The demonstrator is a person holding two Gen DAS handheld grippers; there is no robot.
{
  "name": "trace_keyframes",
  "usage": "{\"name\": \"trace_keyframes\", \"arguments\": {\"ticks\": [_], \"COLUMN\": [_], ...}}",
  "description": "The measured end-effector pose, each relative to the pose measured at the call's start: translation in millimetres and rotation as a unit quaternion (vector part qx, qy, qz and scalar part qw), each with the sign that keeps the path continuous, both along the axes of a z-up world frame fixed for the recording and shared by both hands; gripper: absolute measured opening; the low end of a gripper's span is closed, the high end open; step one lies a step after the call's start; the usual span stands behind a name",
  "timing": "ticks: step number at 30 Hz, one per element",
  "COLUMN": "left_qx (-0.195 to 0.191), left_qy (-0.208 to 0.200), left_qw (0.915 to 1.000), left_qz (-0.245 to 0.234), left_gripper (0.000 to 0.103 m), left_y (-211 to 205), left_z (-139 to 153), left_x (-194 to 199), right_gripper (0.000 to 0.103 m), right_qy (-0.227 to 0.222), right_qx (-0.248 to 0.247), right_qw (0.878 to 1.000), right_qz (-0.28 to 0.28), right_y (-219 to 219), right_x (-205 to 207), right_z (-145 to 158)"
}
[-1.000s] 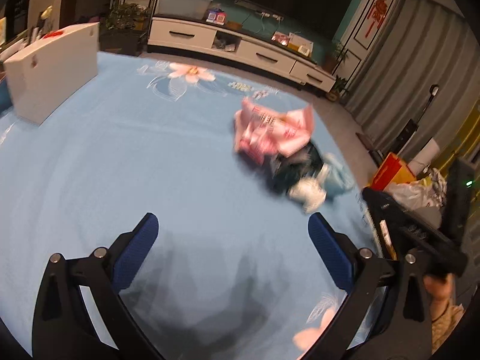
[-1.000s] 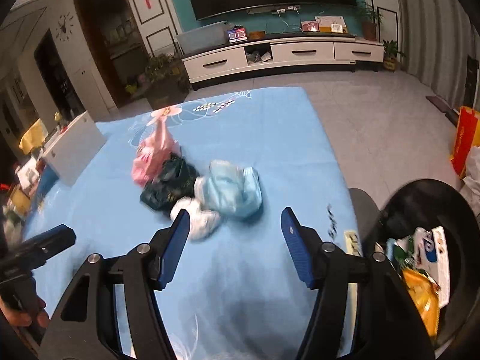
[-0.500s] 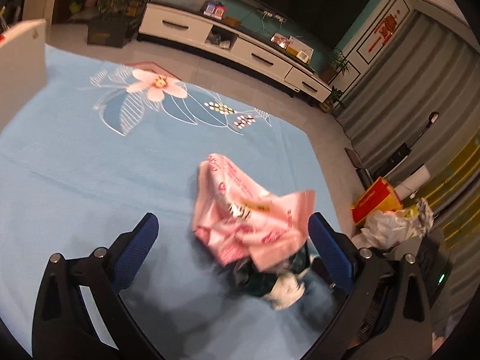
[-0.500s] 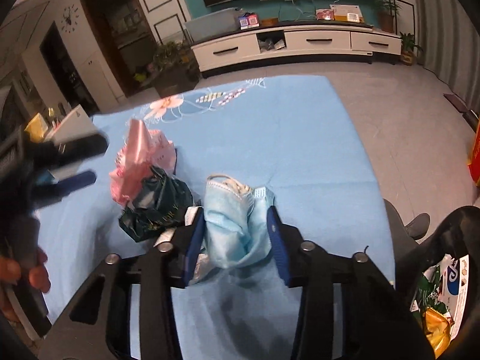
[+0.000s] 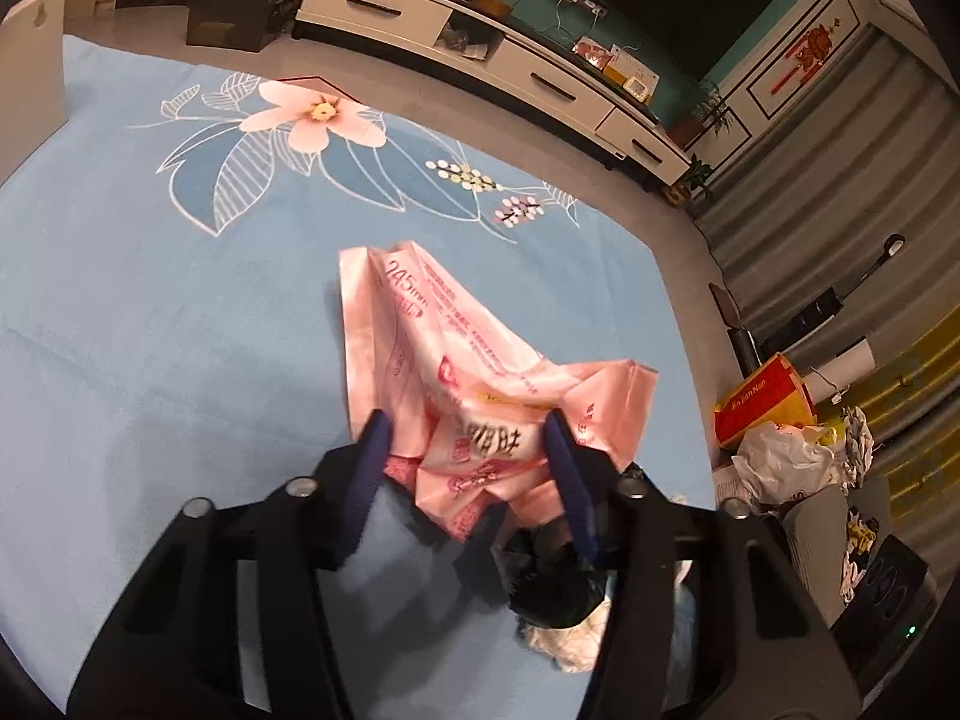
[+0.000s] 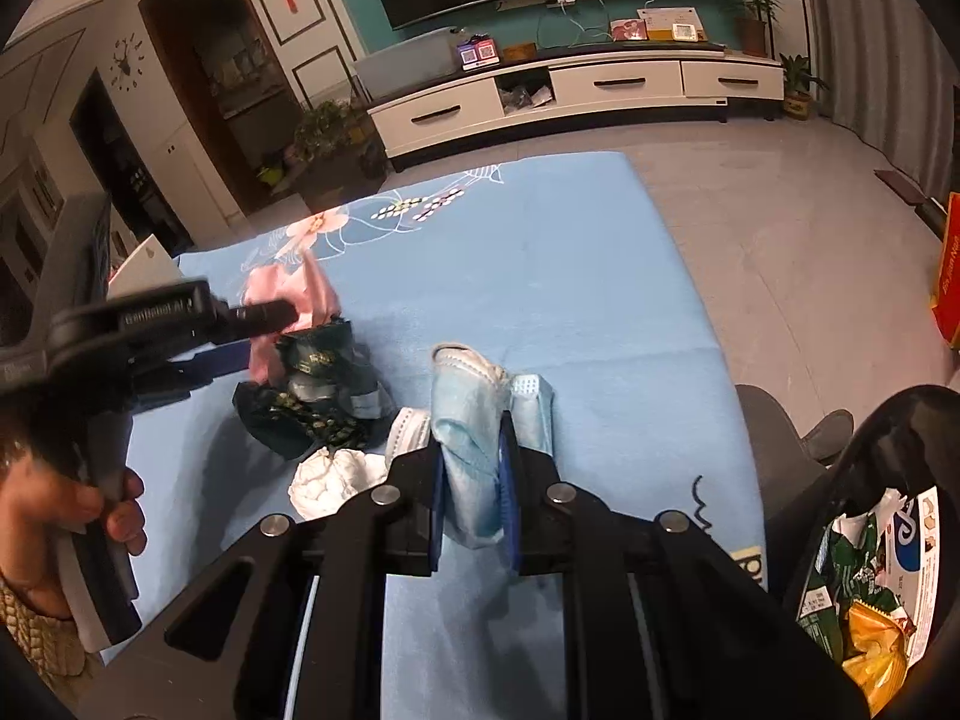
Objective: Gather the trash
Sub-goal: 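Grasp the pink wrapper with the left tool while the right tool grasps the blue mask, then carry pink wrapper and blue mask over the black bin and open both tools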
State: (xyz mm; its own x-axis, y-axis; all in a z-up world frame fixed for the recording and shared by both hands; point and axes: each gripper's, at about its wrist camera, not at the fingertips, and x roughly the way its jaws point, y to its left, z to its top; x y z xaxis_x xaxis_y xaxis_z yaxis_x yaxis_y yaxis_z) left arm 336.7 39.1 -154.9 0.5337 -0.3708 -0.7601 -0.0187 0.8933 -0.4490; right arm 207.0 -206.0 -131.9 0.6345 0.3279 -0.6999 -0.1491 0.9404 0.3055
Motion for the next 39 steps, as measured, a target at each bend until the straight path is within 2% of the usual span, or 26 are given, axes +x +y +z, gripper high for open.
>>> {"name": "trace_keyframes", "arguments": {"ticks": [4, 11, 20, 29, 39], "left_qx": [0.005, 0.041, 0.078, 0.089, 0.110], "left_qy": [-0.015, -0.063, -0.114, -0.136, -0.163], "left_qw": [0.9999, 0.9971, 0.9900, 0.9823, 0.9676], "left_qz": [-0.002, -0.014, -0.028, -0.092, -0.158], "left_gripper": [0.034, 0.032, 0.032, 0.032, 0.032], "left_y": [5.8, 17.7, 26.9, -14.0, -76.1], "left_z": [3.4, 28.4, 62.9, 84.8, 100.9], "left_x": [-9.5, -50.0, -122.7, -184.0, -229.5], "right_gripper": [0.016, 0.016, 0.016, 0.016, 0.016], "right_qy": [-0.007, -0.025, -0.046, -0.061, -0.085], "right_qx": [0.008, 0.024, 0.031, 0.027, 0.003], "right_qw": [1.000, 0.999, 0.998, 0.997, 0.993], "right_qz": [-0.006, -0.011, -0.020, -0.032, -0.077], "right_y": [-0.6, -4.4, -11.8, -24.4, -60.1], "right_x": [-7.8, -30.1, -73.5, -122.5, -162.3], "right_z": [6.1, 20.2, 41.8, 57.7, 73.5]}}
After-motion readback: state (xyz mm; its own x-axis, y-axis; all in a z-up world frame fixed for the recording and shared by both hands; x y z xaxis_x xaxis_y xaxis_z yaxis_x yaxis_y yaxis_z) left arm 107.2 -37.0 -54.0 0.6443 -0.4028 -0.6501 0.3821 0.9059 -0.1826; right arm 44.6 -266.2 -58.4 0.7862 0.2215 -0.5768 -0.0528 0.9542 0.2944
